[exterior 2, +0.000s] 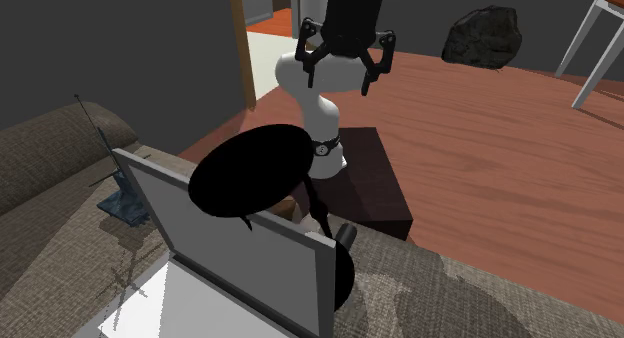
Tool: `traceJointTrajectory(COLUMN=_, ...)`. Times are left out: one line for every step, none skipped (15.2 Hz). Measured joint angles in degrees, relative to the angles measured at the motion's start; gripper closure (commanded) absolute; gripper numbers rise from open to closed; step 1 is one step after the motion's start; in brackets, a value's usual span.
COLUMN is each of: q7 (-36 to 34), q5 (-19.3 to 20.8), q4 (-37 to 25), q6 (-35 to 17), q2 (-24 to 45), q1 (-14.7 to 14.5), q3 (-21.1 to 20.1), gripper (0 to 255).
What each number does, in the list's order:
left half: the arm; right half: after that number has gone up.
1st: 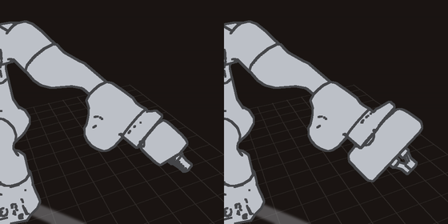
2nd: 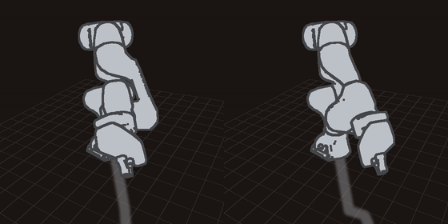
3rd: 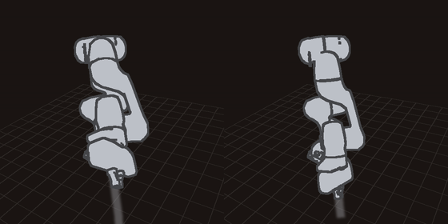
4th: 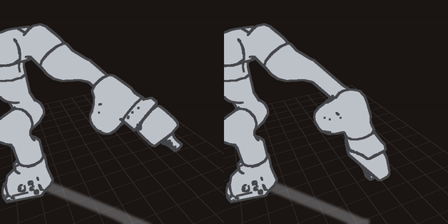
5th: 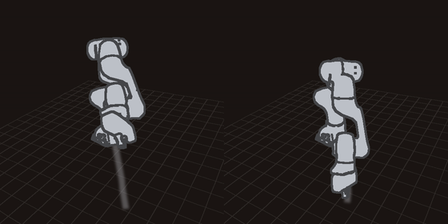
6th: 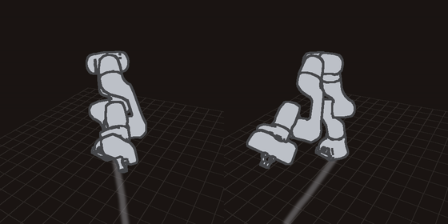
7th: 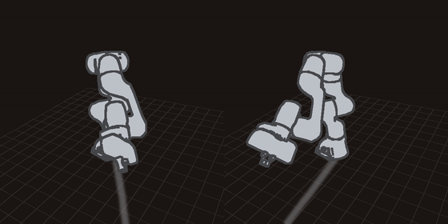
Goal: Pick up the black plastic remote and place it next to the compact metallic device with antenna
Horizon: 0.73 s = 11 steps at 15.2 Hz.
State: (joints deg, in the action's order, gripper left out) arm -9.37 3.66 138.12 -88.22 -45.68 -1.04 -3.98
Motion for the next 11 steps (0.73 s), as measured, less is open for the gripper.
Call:
traceJointTrajectory(q7=0.0, q5=0.0, q4=0.0, q6=0.0, q2=0.0, q1=0.0, q3=0.0, gripper=0)
traceJointTrajectory(q7=-0.36, q5=-0.1, q4=0.92, q6=-0.96, q2=0.0, q1=0.13, q3=0.03, gripper=0)
traceJointTrajectory(q7=-1.06, q5=-0.35, q4=2.34, q6=-2.63, q2=0.2, q1=0.27, q3=-0.07, gripper=0)
traceJointTrajectory(q7=-2.11, q5=-0.84, q4=3.8, q6=-4.24, q2=0.23, q1=0.31, q3=-0.43, gripper=0)
traceJointTrajectory(q7=-2.96, q5=-1.14, q4=5.4, q6=-6.1, q2=0.37, q1=0.5, q3=-0.54, gripper=0)
traceJointTrajectory(q7=-3.68, q5=-1.35, q4=7.02, q6=-8.2, q2=0.71, q1=0.76, q3=-0.54, gripper=0)
traceJointTrajectory(q7=-4.69, q5=-1.7, q4=8.05, q6=-10.72, q2=2.09, q1=0.96, q3=-0.82, gripper=0)
traceJointTrajectory(q7=-5.47, q5=-1.94, q4=9.53, q6=-12.8, q2=2.49, q1=1.2, q3=-0.87, gripper=0)
traceJointTrajectory(q7=-6.47, q5=-2.34, q4=10.95, q6=-14.81, q2=2.91, q1=1.31, q3=-1.14, gripper=0)
traceJointTrajectory(q7=-7.42, q5=-2.67, q4=12.46, q6=-17.46, q2=3.97, q1=1.51, q3=-1.36, gripper=0)
traceJointTrajectory(q7=-8.53, q5=-3.1, q4=13.7, q6=-20.1, q2=5.21, q1=1.6, q3=-1.75, gripper=0)
